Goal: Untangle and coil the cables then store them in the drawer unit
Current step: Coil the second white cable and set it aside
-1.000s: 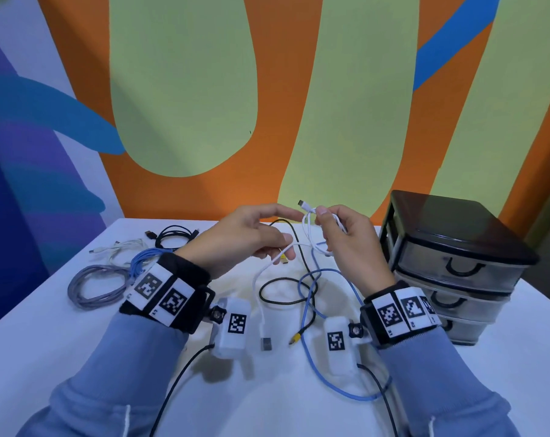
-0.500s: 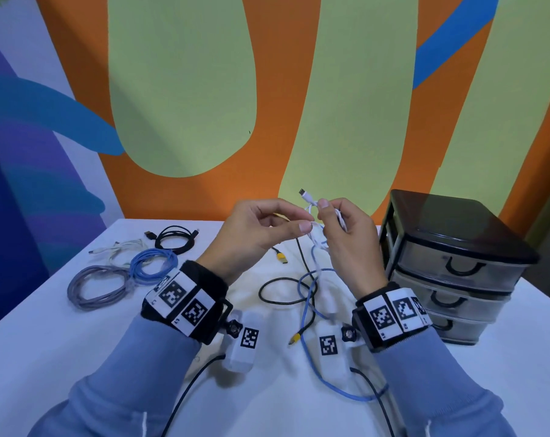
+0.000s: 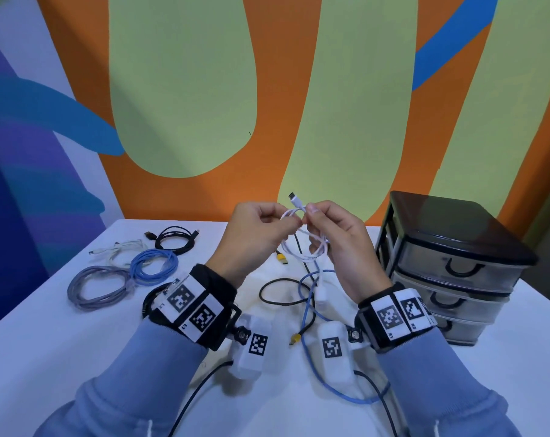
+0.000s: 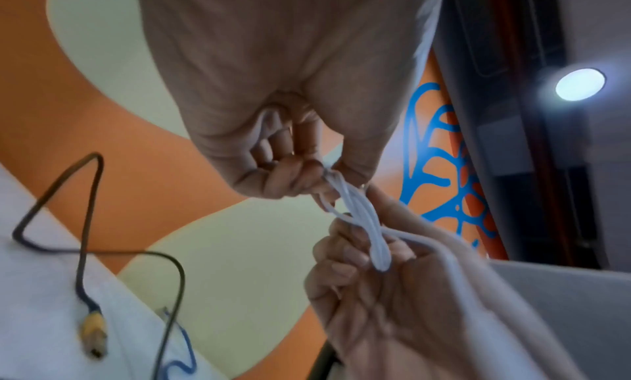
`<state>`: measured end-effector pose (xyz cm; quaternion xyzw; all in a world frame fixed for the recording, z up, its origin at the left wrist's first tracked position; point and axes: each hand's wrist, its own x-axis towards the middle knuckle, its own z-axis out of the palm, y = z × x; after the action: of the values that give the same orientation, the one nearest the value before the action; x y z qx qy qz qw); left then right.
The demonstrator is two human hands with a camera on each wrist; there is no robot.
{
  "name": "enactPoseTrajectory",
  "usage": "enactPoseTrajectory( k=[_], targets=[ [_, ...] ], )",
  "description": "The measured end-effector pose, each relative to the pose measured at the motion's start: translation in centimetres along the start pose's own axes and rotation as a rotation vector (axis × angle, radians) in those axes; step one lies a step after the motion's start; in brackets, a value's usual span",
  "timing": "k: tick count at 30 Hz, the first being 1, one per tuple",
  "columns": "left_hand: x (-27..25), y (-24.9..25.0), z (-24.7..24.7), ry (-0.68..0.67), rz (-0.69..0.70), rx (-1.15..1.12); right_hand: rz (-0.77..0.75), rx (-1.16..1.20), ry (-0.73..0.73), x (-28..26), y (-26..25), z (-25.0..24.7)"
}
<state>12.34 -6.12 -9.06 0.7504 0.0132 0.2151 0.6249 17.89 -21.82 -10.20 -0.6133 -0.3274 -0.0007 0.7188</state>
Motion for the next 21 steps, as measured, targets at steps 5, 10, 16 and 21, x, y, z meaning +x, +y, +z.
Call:
enactPoseTrajectory(
  k=[5, 10, 16, 21],
  targets=[
    [-0.1, 0.0, -0.6, 0.097, 0.142, 0.538, 0.004, -0.085, -0.077, -0.3, 0.2, 0.4],
    [-0.2, 0.9, -1.0, -0.098, -0.123, 0.074, 0.045, -0.104, -0.079, -0.2, 0.5, 0.2],
    [-0.2, 1.3, -1.5, -0.081, -0.233, -0.208, 0.081, -0.031, -0.063, -0.2, 0.2, 0.1],
    [-0.3, 1.7, -1.4, -0.071, -0.283, -0.154, 0.072, -0.069, -0.085, -0.2, 0.8, 0.2]
  ],
)
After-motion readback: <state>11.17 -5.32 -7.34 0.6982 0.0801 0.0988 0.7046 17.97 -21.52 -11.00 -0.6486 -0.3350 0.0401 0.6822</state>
